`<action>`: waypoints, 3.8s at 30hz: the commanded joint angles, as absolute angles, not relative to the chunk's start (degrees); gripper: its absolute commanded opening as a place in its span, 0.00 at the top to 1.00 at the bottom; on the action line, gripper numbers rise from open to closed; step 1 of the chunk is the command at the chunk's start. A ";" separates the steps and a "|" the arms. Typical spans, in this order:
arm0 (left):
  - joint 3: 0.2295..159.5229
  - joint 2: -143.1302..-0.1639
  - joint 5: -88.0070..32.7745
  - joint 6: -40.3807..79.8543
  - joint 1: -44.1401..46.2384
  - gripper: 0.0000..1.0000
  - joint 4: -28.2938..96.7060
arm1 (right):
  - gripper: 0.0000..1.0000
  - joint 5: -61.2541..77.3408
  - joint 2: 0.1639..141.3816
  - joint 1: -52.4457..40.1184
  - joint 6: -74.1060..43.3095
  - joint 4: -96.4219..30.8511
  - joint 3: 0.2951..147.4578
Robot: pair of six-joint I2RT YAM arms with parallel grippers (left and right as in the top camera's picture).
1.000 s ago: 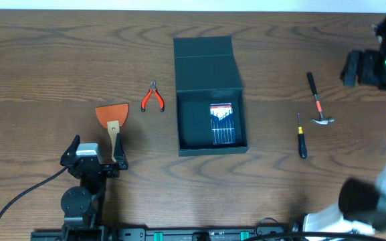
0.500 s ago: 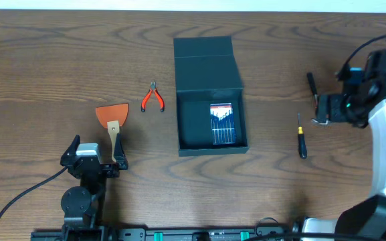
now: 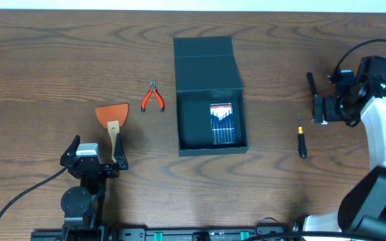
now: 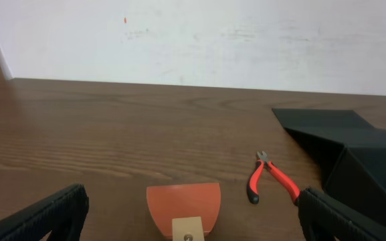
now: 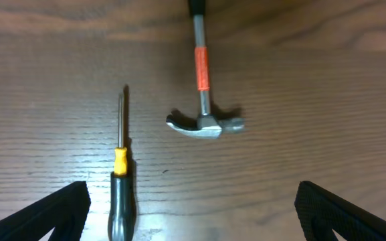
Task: Pack container
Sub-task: 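Raise the right gripper and move it right toward the hammer, then lower the right gripper and close it on the hammer handle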
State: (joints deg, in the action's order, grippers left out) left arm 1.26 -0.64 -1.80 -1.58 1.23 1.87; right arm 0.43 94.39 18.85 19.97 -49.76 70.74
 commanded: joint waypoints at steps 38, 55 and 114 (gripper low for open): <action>0.25 -0.62 -1.52 -2.35 1.08 0.01 3.95 | 0.01 -1.13 105.86 21.34 12.25 -51.72 77.56; 0.23 -0.62 -1.52 -2.35 1.08 0.01 3.95 | 0.01 -1.04 118.13 20.25 11.64 -62.22 89.80; 0.25 -0.62 -1.52 -2.35 1.08 0.01 3.95 | 0.01 0.01 126.06 20.16 16.75 -60.66 89.06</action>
